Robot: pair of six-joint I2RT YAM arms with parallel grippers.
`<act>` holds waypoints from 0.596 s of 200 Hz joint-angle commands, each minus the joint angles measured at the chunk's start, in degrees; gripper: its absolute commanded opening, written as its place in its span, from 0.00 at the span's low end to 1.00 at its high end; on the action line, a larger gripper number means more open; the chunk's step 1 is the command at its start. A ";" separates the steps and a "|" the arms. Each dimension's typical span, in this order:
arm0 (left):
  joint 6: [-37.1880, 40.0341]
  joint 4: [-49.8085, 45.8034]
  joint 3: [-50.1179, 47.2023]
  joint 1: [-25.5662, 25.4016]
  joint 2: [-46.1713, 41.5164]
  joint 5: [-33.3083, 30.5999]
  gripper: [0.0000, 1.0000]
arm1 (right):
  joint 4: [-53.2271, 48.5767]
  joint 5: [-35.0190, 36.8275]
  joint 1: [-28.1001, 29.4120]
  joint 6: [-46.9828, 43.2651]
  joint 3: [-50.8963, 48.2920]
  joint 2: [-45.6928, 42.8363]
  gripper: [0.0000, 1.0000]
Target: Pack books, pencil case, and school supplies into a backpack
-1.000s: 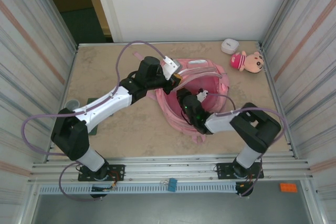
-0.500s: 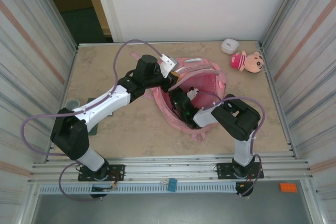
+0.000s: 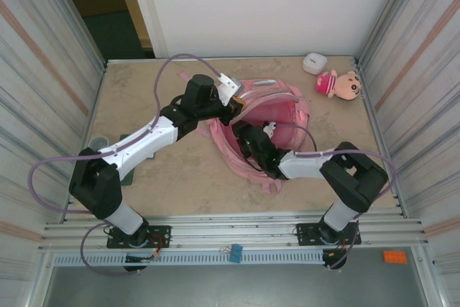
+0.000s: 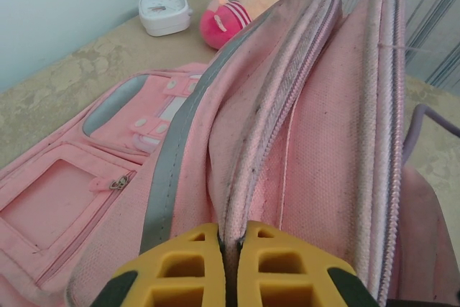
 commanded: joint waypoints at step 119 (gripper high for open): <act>-0.69 5.93 0.18 0.87 -2.38 -0.78 0.00 | -20.12 -10.32 -2.64 -10.28 -1.01 -11.31 0.38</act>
